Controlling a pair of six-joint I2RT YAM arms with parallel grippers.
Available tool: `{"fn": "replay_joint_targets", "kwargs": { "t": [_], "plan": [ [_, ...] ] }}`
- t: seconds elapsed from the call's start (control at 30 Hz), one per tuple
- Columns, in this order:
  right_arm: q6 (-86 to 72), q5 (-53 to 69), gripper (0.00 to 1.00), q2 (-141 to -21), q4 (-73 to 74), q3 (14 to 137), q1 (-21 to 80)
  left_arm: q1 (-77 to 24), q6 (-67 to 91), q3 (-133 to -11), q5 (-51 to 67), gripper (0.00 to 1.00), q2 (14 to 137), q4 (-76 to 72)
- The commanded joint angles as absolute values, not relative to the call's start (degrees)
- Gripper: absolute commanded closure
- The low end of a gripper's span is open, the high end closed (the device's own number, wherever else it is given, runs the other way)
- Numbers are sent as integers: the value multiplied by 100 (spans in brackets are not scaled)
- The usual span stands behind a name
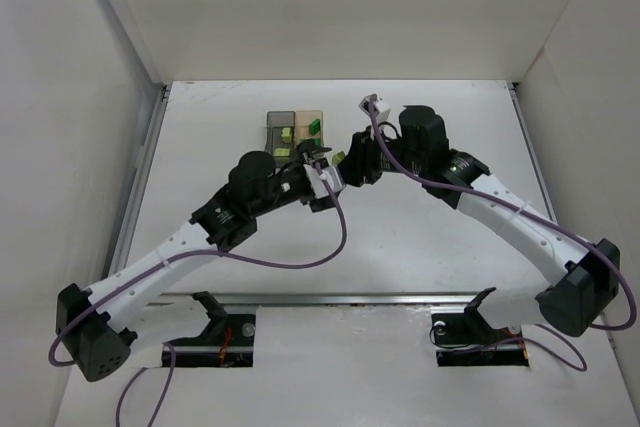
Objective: Sort the legos into containers by color
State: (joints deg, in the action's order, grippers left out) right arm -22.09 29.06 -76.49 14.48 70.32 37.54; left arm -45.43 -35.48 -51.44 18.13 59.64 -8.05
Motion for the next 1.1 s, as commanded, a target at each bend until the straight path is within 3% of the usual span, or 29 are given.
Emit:
{"fn": "replay_joint_targets", "kwargs": {
  "t": [0.0, 0.07, 0.53, 0.7, 1.07],
  "plan": [
    [-2224, 2813, 100, -7567, 1213, 7083, 3797, -4579, -3489, -5080, 1732, 27, 5695, -1107],
    [-2276, 2892, 100, -7567, 1213, 7084, 3797, -4579, -3489, -5010, 1731, 20, 5634, -1107],
    [-2390, 3964, 100, -7734, 1063, 7576, 3745, -4579, -3735, -4588, 1951, 24, 4712, -1617],
    [-2496, 3964, 100, -7682, 1063, 7523, 3490, -4579, -4174, -4263, 1951, 18, 4255, -1485],
    [-2602, 4228, 100, -7682, 1011, 7638, 3437, -4579, -3982, -4350, 2163, 15, 4834, -1819]
  ]
}}
